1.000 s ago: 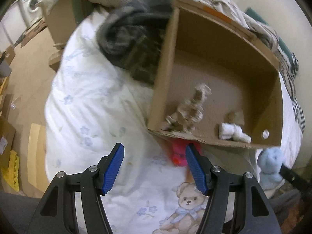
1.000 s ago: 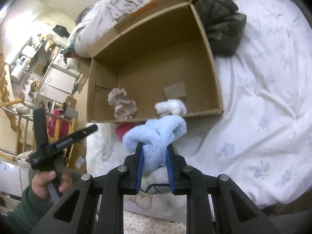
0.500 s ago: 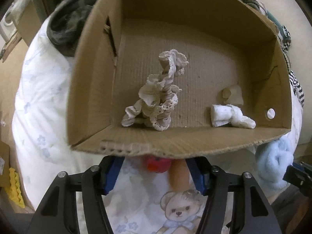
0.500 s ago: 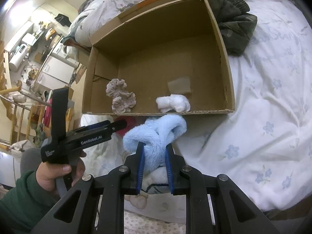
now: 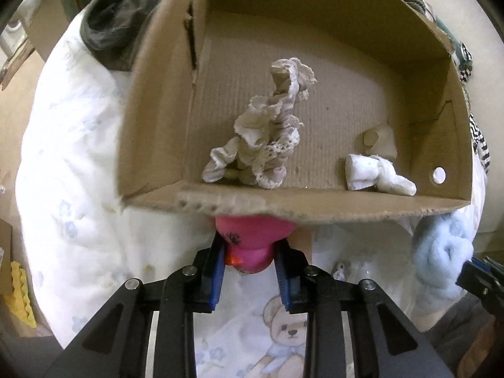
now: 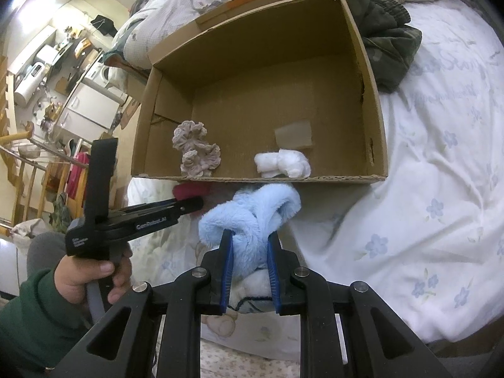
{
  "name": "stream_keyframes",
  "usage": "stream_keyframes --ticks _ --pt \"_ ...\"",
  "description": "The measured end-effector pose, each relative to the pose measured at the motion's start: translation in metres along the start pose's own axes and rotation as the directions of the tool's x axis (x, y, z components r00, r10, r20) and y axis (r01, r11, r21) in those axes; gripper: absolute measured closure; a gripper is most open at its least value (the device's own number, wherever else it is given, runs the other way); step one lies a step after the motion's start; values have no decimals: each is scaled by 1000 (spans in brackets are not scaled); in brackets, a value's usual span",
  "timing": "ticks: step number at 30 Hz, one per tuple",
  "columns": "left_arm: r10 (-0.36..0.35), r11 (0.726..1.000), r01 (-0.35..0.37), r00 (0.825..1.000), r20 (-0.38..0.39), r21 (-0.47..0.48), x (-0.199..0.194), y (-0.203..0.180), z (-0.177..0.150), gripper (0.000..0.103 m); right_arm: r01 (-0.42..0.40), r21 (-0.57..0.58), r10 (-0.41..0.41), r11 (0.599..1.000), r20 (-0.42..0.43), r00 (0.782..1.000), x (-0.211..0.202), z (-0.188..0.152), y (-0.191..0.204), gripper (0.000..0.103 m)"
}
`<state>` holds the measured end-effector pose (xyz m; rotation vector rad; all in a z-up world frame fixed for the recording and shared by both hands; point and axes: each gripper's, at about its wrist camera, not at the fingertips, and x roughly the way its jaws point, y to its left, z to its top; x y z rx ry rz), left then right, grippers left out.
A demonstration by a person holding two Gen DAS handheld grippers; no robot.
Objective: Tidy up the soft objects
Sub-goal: 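Grasp the light-blue fluffy scrunchie with the right tool while the left tool grasps the pink duck, then carry the pink duck and blue scrunchie over the box with both tools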
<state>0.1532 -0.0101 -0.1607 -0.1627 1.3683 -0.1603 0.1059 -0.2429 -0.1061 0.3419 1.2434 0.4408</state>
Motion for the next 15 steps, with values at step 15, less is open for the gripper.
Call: stream_keyframes --ticks 15 --pt "74 996 -68 991 109 -53 -69 42 -49 77 -88 -96 89 992 5 996 8 4 47 81"
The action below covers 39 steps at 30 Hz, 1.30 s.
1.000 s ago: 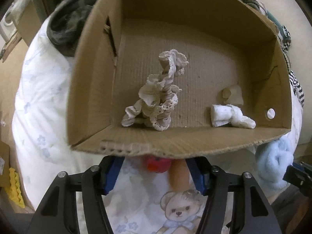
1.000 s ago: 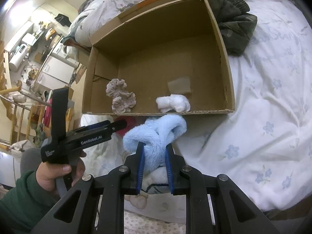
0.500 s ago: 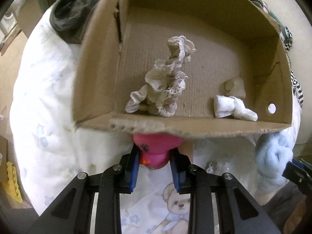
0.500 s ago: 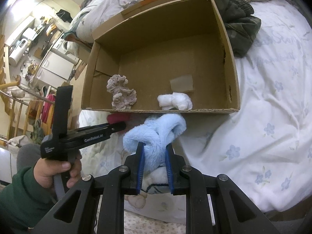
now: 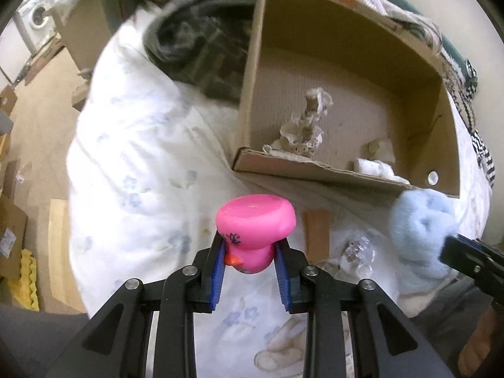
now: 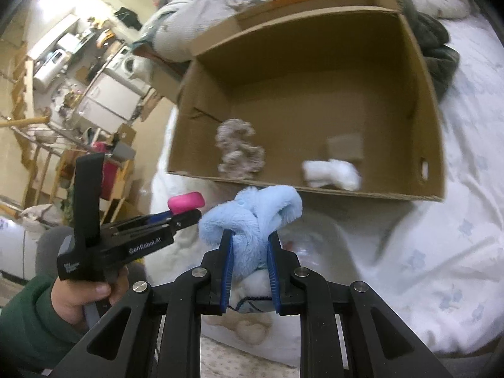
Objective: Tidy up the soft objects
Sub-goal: 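Carry the pink duck and blue scrunchie over the box with both tools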
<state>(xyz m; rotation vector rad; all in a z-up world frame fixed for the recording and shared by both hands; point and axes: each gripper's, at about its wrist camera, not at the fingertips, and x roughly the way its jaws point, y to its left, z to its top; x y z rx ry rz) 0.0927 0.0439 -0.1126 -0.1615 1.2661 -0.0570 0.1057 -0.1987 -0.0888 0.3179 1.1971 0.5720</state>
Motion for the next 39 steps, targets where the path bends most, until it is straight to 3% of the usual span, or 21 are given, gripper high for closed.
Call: stream_keyframes --ticks 4,7,13,18,24,30,34,39 --pt "15 1000 -16 998 62 4 -29 -8 -9 77 -55 -42 56 998 33 998 -5 2 17 81" --pt "15 1000 -15 992 129 -4 -51 -14 -9 77 -106 -76 114 991 109 987 -23 4 24 81" --pt "7 1000 -14 962 273 22 -98 -32 7 77 -186 -81 203 979 359 911 -75 8 21 81" --pt "-8 996 -21 944 329 84 -112 -53 29 77 -184 -27 177 983 440 881 -89 11 10 81" --pt "-28 994 -10 944 328 111 -109 -63 50 77 -181 45 137 983 478 868 -95 13 -6 81" --pt "-35 989 -11 951 307 148 -91 -74 69 77 -149 132 65 980 492 868 -96 15 -25 81" --pt "-37 983 -21 952 304 184 -79 -82 76 77 -113 159 22 981 482 876 -90 19 -30 81" --pt "-36 973 -33 955 293 228 -57 -88 78 77 -63 195 -27 979 427 904 -74 23 -34 81"
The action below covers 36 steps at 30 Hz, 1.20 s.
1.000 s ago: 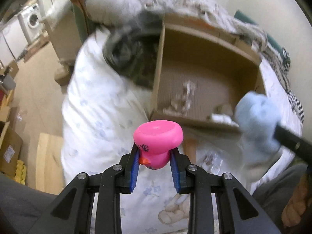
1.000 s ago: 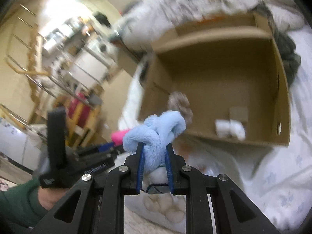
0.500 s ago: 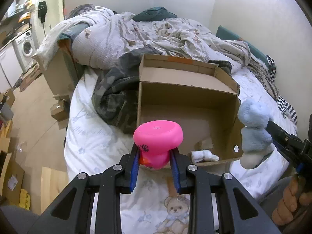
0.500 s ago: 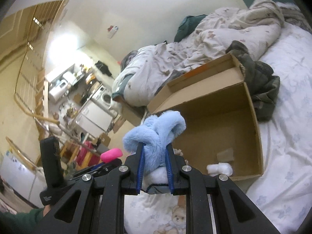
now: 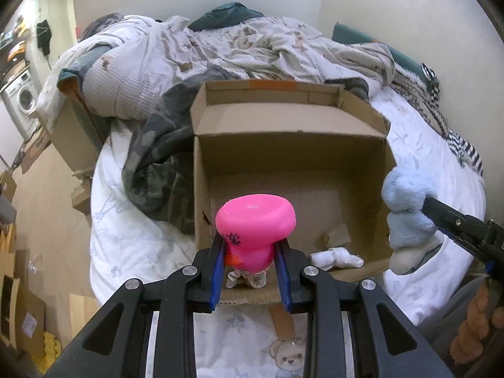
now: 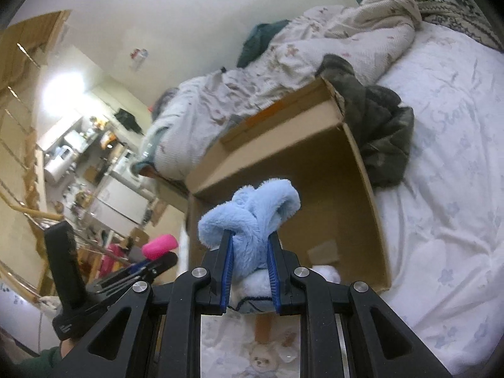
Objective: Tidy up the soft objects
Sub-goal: 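Carry the pink duck and blue scrunchie over the box with both tools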
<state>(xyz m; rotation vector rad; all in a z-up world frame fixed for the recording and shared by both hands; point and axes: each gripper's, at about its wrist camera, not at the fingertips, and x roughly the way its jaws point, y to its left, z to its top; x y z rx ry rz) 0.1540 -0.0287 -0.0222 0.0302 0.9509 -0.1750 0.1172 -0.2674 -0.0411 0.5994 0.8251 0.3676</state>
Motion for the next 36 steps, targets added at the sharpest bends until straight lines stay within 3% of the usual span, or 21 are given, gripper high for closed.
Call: stream_keyframes --ticks 8,16,36 --pt "-11 1000 11 998 -62 -2 36 2 -16 77 94 -50 -98 994 -85 992 24 -8 -2 81" --pt "-28 1000 27 998 -65 -16 42 0 -15 77 159 -79 -169 984 -135 976 41 -12 -7 81" --pt "-24 1000 23 995 -100 -11 49 -6 -21 77 167 -81 -177 983 -145 974 47 -14 -2 81"
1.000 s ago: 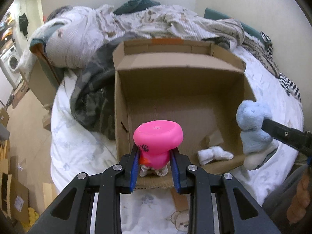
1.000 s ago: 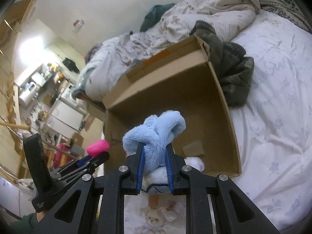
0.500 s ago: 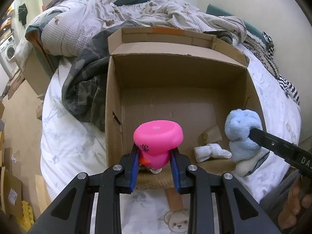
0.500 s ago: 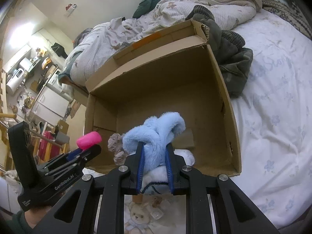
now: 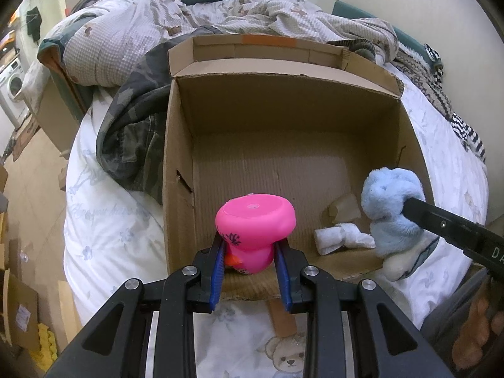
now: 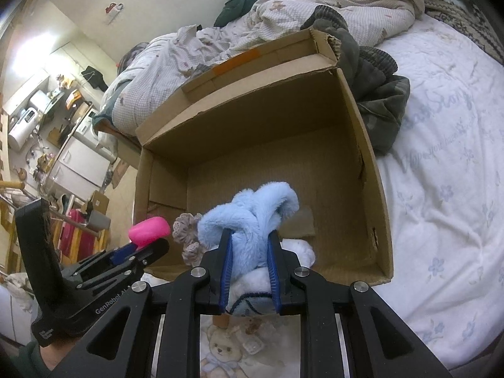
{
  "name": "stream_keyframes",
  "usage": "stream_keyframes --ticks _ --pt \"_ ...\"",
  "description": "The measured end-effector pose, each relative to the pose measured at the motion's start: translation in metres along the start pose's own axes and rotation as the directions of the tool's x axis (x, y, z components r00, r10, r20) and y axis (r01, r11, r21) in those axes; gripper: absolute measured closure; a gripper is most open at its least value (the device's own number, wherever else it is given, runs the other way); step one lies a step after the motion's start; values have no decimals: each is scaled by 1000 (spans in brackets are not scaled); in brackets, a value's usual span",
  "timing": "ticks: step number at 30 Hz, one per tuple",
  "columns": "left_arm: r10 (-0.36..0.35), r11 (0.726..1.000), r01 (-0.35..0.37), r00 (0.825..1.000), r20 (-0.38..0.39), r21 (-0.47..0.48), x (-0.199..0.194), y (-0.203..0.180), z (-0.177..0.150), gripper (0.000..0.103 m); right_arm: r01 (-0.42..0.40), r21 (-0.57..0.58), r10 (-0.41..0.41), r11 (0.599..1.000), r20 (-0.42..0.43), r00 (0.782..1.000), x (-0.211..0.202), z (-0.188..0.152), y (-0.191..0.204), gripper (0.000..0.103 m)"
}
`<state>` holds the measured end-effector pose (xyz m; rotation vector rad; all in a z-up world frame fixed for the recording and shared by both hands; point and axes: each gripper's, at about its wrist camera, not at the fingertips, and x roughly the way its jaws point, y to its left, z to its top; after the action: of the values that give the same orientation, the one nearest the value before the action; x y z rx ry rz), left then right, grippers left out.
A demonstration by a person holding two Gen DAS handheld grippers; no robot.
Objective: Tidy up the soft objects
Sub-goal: 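Carry the pink duck and blue scrunchie over the box with both tools, then open both tools to drop the duck and scrunchie into the box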
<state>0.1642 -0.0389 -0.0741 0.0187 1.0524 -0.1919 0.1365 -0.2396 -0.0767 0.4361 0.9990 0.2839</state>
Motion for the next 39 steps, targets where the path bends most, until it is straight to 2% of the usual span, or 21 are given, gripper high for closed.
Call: stream_keyframes --ticks 12,21,22,23,24,25,26,28,29,30,32,35,39 --pt "15 1000 -15 1000 -1 18 2 -3 -1 77 6 10 -6 1000 1 1000 2 -1 -3 81" --pt "-10 1000 10 1000 -21 5 5 -4 -1 76 7 26 -7 1000 -2 1000 3 -1 -6 80" --pt "-13 1000 13 1000 -23 3 5 -4 -1 74 6 28 -6 1000 -3 1000 3 -1 -7 80" --pt "-12 1000 12 1000 -25 1 5 -4 -1 67 6 30 -6 1000 -2 1000 3 0 -7 79" --pt "-9 1000 9 1000 -22 -1 5 -4 -1 55 6 30 -6 1000 -3 1000 2 0 -7 79" --pt "-6 1000 6 1000 -13 -1 3 -4 -1 50 6 31 -5 1000 -2 1000 2 0 -7 78" --pt "-2 1000 2 1000 -3 -1 2 -5 -1 43 6 31 -5 999 -3 1000 2 0 -7 76" --pt "12 1000 -12 1000 12 1 0 -6 -1 41 6 37 -6 999 -4 1000 3 0 -8 70" --pt "11 1000 -11 1000 14 5 -1 -7 -1 41 6 42 -6 999 -4 1000 3 0 -9 63" --pt "11 1000 -11 1000 14 7 -1 -7 -1 41 5 47 -5 999 -4 1000 3 0 -10 45" --pt "16 1000 -16 1000 13 10 -1 -8 -2 41 6 67 -6 998 -8 1000 4 -1 -12 27" --pt "19 1000 -19 1000 11 15 -1 -9 -1 41 39 84 -36 996 -38 999 10 -1 -13 27" --pt "21 1000 -21 1000 6 8 0 -7 -1 41 34 96 -30 995 -38 999 9 -1 -15 27"
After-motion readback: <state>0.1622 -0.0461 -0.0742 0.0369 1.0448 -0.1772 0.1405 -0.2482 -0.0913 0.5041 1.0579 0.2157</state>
